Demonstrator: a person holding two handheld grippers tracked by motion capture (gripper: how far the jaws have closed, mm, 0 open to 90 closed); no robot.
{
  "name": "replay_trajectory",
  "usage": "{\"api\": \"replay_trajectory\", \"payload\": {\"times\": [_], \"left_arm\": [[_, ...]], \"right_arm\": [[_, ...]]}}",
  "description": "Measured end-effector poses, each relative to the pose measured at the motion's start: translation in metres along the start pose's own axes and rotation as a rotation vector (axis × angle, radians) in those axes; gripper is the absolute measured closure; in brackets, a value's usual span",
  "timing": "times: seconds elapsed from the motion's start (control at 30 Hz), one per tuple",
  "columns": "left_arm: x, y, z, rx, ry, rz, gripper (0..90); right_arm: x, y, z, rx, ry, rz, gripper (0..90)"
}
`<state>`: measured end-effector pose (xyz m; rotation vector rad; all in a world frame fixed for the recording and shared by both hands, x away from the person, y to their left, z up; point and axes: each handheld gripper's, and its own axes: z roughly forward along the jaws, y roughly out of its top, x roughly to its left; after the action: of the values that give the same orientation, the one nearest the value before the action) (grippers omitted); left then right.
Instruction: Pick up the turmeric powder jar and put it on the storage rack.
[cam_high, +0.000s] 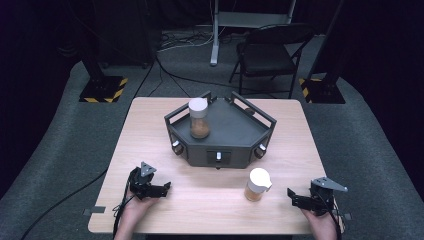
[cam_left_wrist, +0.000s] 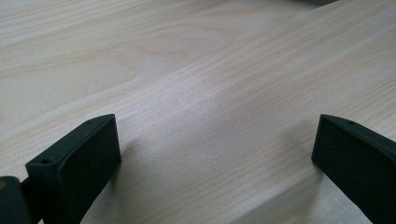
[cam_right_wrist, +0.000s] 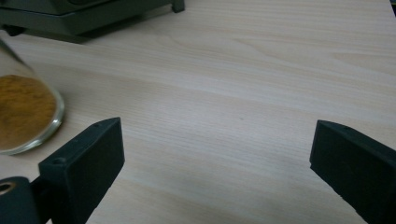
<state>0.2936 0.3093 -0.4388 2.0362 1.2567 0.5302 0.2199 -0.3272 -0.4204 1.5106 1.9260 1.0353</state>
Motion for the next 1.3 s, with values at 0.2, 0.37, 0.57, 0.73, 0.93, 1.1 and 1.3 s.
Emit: {"api": "replay_trajectory", "payload": {"times": [0.2, 0.37, 0.57, 0.73, 0.93, 1.1, 1.3], "left_arm": [[0.000, 0.000, 0.000, 0.000, 0.000, 0.000, 1.0], [0.000, 0.000, 0.000, 0.001, 0.000, 0.000, 1.0], [0.000, 0.000, 0.000, 0.000, 0.000, 0.000, 1.0], [0.000, 0.000, 0.000, 0.000, 0.000, 0.000, 1.0], [0.000, 0.000, 0.000, 0.000, 0.000, 0.000, 1.0], [0.000, 0.000, 0.000, 0.000, 0.000, 0.000, 1.0], [0.000, 0.000, 0.000, 0.000, 0.000, 0.000, 1.0]], "right_arm": [[0.010, 0.000, -0.009, -0.009, 0.037, -0.031, 2.8], [0.017, -0.001, -0.015, -0.010, 0.063, -0.053, 2.9], [0.026, 0.002, -0.020, -0.012, 0.096, -0.083, 3.2], [0.034, 0.005, -0.020, -0.014, 0.121, -0.106, 3.2], [0.043, 0.007, -0.018, -0.016, 0.151, -0.131, 3.7], [0.048, 0.009, -0.017, -0.022, 0.168, -0.149, 4.2], [0.054, 0.010, -0.016, -0.038, 0.186, -0.169, 5.0]]}}
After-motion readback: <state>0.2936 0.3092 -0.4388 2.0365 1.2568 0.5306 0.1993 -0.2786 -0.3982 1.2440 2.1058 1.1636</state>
